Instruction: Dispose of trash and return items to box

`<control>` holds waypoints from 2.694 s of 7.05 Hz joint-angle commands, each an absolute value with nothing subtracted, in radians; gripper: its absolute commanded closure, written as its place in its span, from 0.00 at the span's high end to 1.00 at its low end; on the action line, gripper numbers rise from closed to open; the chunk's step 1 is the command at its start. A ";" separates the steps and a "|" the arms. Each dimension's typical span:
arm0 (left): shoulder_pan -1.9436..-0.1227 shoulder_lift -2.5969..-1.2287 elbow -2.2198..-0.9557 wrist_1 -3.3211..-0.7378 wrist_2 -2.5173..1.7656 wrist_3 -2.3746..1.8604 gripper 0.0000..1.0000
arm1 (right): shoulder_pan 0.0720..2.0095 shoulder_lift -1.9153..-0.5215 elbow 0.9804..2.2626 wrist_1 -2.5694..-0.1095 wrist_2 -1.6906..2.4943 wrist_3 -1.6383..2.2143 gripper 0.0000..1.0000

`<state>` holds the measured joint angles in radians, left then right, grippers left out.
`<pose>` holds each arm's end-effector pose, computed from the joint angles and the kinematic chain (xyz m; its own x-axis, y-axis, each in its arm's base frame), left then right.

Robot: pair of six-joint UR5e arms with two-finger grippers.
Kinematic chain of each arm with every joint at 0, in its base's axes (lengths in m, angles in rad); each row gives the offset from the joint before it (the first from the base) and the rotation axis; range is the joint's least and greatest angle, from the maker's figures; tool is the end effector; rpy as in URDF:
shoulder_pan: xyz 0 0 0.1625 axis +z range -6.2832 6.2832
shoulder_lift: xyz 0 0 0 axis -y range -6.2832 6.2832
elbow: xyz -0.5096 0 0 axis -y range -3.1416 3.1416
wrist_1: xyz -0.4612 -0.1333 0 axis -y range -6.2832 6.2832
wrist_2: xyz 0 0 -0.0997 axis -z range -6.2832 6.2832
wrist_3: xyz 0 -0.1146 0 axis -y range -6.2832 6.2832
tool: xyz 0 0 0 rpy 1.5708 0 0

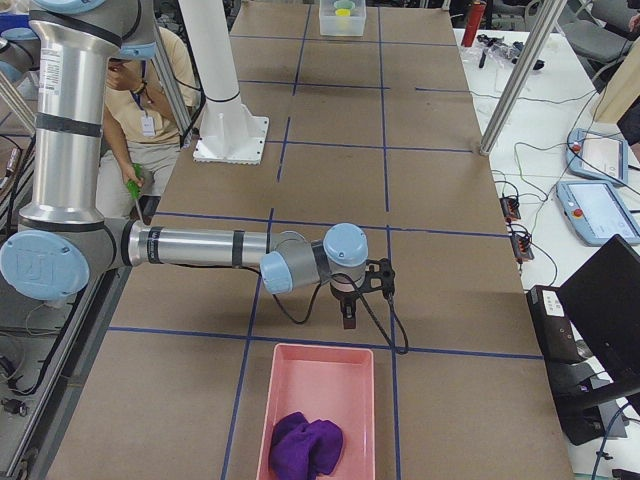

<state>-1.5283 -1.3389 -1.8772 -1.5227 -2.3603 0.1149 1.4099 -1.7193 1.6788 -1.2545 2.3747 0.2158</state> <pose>-0.0330 -0.4464 0.7022 0.6933 0.1628 -0.7020 -0.1228 0.9866 0.1076 -0.0305 -0.5046 0.7345 0.6714 -0.0943 0.7351 0.0106 0.9930 0.1176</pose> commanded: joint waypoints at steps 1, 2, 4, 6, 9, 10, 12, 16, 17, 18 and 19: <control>-1.532 -1.336 -1.870 -1.522 -2.381 0.118 1.00 | 1.400 -1.741 1.689 -1.261 2.375 0.163 1.00; -1.529 -1.338 -1.843 -1.522 -2.382 0.117 1.00 | 1.405 -1.753 1.690 -1.288 2.376 0.079 1.00; -1.532 -1.353 -1.887 -1.534 -2.370 0.120 1.00 | 1.487 -1.746 1.834 -1.607 2.378 -0.126 1.00; -1.529 -1.474 -1.811 -1.532 -2.247 0.124 1.00 | 1.517 -1.756 1.939 -1.785 2.321 -0.195 1.00; -1.539 -1.507 -1.808 -1.514 -2.331 0.126 1.00 | 1.514 -1.750 1.898 -1.746 2.315 -0.181 1.00; -1.581 -1.505 -1.815 -1.511 -2.338 0.126 1.00 | 1.513 -1.750 1.850 -1.682 2.322 -0.179 1.00; -1.638 -1.502 -1.836 -1.506 -2.336 0.126 1.00 | 1.513 -1.752 1.751 -1.513 2.384 -0.178 1.00; -1.637 -1.502 -1.842 -1.509 -2.326 0.126 1.00 | 1.513 -1.749 1.779 -1.489 2.372 -0.043 1.00; -1.635 -1.502 -1.839 -1.509 -2.326 0.126 1.00 | 1.513 -1.750 1.805 -1.493 2.324 -0.043 1.00; -1.635 -1.502 -1.841 -1.511 -2.327 0.126 1.00 | 1.505 -1.752 1.833 -1.496 2.256 -0.043 1.00; -1.635 -1.502 -1.841 -1.511 -2.327 0.126 1.00 | 1.505 -1.755 1.832 -1.493 2.261 -0.051 1.00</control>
<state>-1.6354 -1.5017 -1.8404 -1.5104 -2.3266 0.1258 1.5073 -1.7519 1.8197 -1.4936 2.2846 -0.0470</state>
